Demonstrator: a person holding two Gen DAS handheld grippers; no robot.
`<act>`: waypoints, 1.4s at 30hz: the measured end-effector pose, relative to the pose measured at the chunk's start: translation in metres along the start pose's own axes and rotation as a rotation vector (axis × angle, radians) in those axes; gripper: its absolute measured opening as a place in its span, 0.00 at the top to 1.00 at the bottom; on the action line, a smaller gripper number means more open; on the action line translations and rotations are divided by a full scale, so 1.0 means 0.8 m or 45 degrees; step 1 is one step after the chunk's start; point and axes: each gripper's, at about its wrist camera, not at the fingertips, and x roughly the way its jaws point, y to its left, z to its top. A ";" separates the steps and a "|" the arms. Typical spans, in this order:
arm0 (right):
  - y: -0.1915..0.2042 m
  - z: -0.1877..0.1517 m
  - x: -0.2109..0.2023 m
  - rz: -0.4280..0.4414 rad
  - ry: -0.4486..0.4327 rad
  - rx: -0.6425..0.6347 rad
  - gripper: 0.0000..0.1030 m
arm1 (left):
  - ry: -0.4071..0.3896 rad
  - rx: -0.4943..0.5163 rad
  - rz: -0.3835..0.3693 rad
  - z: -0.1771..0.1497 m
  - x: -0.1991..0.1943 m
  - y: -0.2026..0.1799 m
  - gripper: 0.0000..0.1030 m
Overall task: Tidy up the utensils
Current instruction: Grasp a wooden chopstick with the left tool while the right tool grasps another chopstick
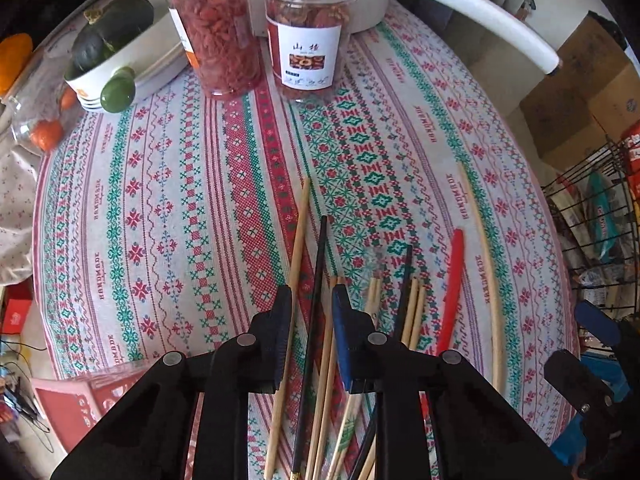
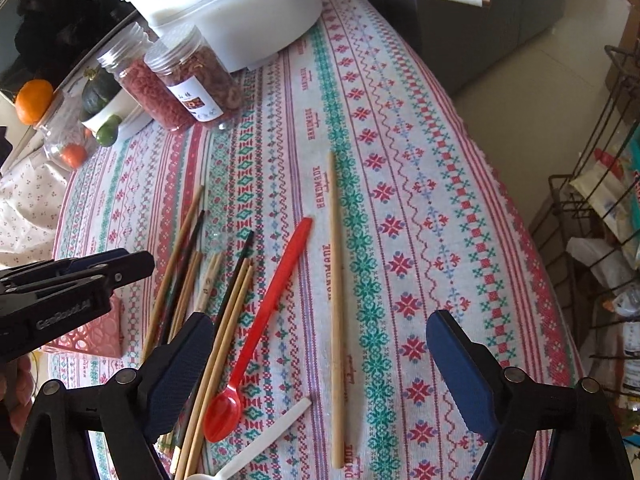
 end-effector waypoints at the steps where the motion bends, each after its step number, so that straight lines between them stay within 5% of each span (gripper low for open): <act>1: -0.003 0.002 0.004 0.006 0.011 0.010 0.12 | 0.009 -0.006 0.012 0.003 0.007 0.002 0.82; 14: -0.018 0.010 0.025 -0.006 0.051 0.048 0.12 | 0.041 -0.034 0.035 0.019 0.047 0.016 0.93; 23: -0.031 0.017 0.048 -0.021 0.071 0.141 0.13 | -0.223 0.019 -0.063 -0.042 -0.043 0.026 0.94; 34: -0.027 0.023 0.087 -0.057 0.060 0.100 0.41 | -0.510 0.008 -0.195 -0.153 -0.147 0.042 0.94; 39: -0.008 0.021 0.096 -0.171 0.029 -0.014 0.48 | -0.590 -0.026 -0.225 -0.182 -0.160 0.055 0.94; 42: 0.009 0.014 0.103 -0.306 0.021 -0.149 0.64 | -0.626 -0.022 -0.222 -0.196 -0.164 0.063 0.94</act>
